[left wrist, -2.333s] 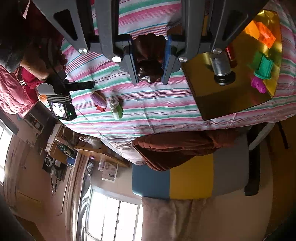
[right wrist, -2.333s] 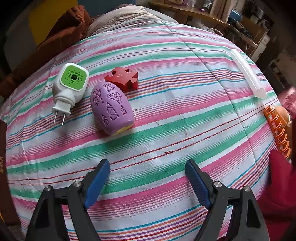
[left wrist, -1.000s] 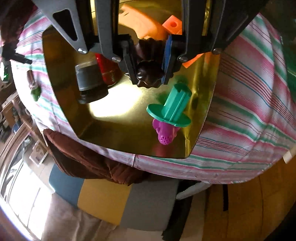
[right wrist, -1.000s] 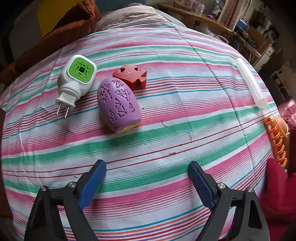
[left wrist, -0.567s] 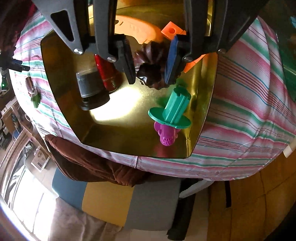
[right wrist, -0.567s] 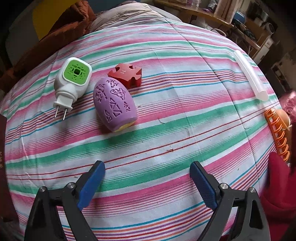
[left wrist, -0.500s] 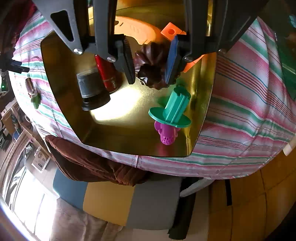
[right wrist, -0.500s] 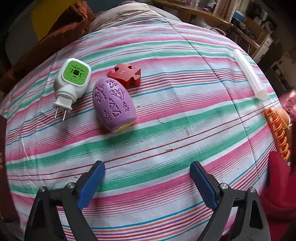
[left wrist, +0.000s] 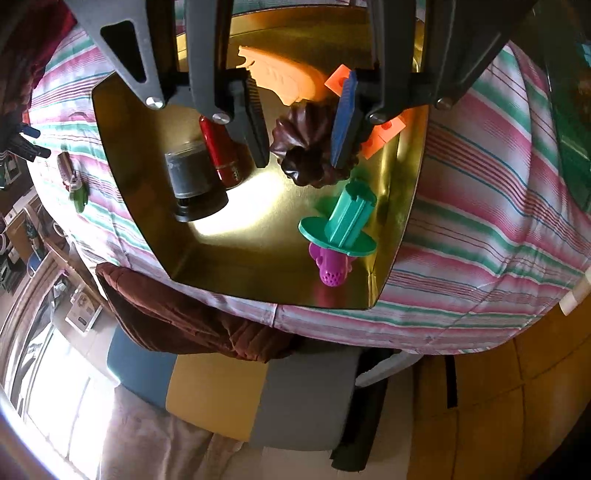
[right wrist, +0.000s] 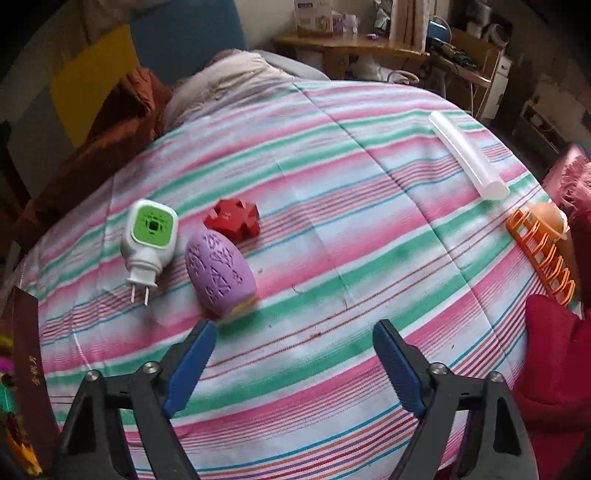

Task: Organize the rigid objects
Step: 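Lower the right gripper onto the red puzzle piece and grasp it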

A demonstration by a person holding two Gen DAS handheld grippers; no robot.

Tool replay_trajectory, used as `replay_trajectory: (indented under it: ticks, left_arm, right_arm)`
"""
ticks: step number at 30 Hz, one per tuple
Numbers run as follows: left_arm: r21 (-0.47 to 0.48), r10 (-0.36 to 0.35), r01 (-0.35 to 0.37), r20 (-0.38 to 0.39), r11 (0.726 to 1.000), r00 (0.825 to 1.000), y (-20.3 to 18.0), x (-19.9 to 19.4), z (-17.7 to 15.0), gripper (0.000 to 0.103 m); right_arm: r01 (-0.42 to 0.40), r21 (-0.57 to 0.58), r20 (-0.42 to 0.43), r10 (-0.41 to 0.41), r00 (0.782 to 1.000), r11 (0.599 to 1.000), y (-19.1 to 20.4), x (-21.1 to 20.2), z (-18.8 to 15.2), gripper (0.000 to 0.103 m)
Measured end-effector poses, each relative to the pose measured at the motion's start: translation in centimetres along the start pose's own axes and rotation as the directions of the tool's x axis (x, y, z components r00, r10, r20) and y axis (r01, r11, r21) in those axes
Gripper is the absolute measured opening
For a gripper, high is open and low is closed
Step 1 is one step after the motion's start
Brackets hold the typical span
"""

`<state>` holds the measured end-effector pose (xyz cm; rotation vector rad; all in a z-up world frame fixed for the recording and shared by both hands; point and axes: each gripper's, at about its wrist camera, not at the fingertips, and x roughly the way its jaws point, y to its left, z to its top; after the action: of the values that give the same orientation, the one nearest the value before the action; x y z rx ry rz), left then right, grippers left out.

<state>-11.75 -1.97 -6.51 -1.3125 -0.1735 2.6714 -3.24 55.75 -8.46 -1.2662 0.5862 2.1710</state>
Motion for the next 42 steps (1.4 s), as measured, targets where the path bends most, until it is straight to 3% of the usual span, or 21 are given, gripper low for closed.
replay_trajectory:
  ticks: [4, 11, 14, 19, 22, 24, 26, 27, 31, 34, 38, 42]
  left_arm:
    - [0.004, 0.003, -0.003, 0.011, 1.000, 1.000, 0.2, -0.4, 0.1, 0.034]
    - [-0.007, 0.004, -0.004, -0.003, 1.000, 1.000, 0.2, -0.1, 0.0, 0.034]
    - [-0.009, 0.003, -0.003, -0.007, 1.000, 1.000, 0.3, 0.0, 0.2, 0.034]
    - [-0.007, 0.012, -0.012, -0.011, 1.000, 1.000, 0.5, 0.2, 0.5, 0.034]
    - [-0.015, 0.008, -0.009, -0.018, 1.000, 1.000, 0.6, 0.4, 0.5, 0.035]
    - [-0.013, 0.010, -0.010, -0.025, 1.000, 1.000, 0.5, 0.6, 0.5, 0.035]
    - [-0.011, 0.003, -0.003, -0.028, 1.000, 1.000, 0.5, 0.7, 0.3, 0.035]
    - [-0.008, 0.002, -0.002, -0.030, 1.000, 1.000, 0.4, 0.7, 0.3, 0.035]
    - [0.002, -0.001, 0.001, -0.021, 1.000, 1.000, 0.2, 0.4, 0.1, 0.035]
    - [0.010, 0.005, -0.005, -0.011, 1.000, 1.000, 0.2, 0.0, 0.1, 0.035]
    - [-0.004, -0.004, 0.004, -0.007, 1.000, 1.000, 0.2, -0.2, -0.1, 0.035]
    - [0.011, -0.001, 0.001, 0.006, 1.000, 1.000, -0.1, -0.7, -0.3, 0.035]
  right_arm:
    - [-0.058, 0.024, -0.007, 0.059, 0.998, 0.998, 0.1, -0.3, -0.1, 0.076]
    - [-0.117, 0.167, -0.037, 0.125, 0.992, 0.979, 0.3, 3.3, 3.4, 0.078]
    - [-0.105, 0.203, -0.052, 0.118, 0.992, 0.974, 1.1, 5.0, 4.7, 0.087]
    - [-0.066, 0.242, -0.090, 0.090, 0.992, 0.968, 2.3, 7.5, 5.9, 0.090]
    - [-0.004, 0.175, -0.096, 0.022, 0.995, 0.985, 3.8, 8.2, 6.4, 0.091]
    - [0.055, 0.080, -0.103, -0.046, 0.994, 0.995, 5.1, 8.5, 6.3, 0.083]
    - [0.101, -0.015, -0.076, -0.102, 0.992, 0.995, 6.2, 8.5, 6.1, 0.053]
    - [0.094, -0.020, -0.060, -0.095, 0.994, 0.995, 6.1, 8.2, 6.1, 0.050]
    - [0.048, 0.064, -0.076, -0.043, 0.996, 0.997, 3.9, 7.6, 7.0, 0.049]
    - [-0.020, 0.110, -0.027, 0.023, 0.999, 0.994, 2.1, 5.5, 7.6, 0.049]
    - [-0.078, 0.038, 0.008, 0.078, 0.997, 0.996, 2.4, 3.2, 7.2, 0.049]
    - [-0.146, -0.086, -0.018, 0.145, 0.989, 0.986, 4.8, 1.4, 4.7, 0.049]
